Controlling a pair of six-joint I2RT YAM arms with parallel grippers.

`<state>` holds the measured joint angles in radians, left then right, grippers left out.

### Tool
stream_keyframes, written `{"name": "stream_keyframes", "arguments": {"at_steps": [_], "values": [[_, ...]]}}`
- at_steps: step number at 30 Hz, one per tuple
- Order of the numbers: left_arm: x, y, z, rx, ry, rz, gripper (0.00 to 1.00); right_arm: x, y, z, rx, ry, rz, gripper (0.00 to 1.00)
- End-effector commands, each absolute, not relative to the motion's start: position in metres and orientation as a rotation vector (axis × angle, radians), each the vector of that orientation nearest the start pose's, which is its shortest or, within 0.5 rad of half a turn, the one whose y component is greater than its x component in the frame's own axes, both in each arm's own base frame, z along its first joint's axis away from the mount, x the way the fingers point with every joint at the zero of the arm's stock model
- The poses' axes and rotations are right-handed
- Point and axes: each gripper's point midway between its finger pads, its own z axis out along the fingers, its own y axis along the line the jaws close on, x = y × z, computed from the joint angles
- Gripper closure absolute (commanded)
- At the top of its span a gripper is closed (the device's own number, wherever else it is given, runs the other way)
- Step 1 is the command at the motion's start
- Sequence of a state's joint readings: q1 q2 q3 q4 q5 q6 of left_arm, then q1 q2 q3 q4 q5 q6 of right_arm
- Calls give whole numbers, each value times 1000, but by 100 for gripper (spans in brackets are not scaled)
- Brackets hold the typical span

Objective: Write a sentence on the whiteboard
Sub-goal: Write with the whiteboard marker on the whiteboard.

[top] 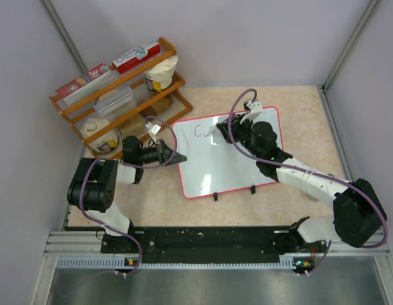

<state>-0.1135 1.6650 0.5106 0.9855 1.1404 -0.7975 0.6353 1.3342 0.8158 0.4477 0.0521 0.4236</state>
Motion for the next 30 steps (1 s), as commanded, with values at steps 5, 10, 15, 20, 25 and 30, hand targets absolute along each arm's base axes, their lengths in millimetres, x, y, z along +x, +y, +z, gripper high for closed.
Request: {"name": "stream_keyframes", "arguments": {"at_steps": [5, 10, 15, 20, 25, 30], "values": [[303, -205, 133, 365, 1846, -1527, 100, 369, 260, 269, -83, 1635, 720, 100], [303, -205, 133, 367, 1846, -1531, 100, 375, 266, 273, -87, 1626, 728, 100], [303, -205, 134, 366, 1845, -1529, 100, 381, 270, 279, -93, 1622, 728, 100], [303, -205, 134, 368, 1845, -1530, 100, 382, 277, 274, -121, 1642, 744, 100], [304, -205, 134, 369, 1844, -1530, 100, 376, 278, 269, -132, 1654, 765, 100], [304, -205, 133, 367, 1846, -1531, 100, 367, 269, 276, -105, 1625, 786, 100]]}}
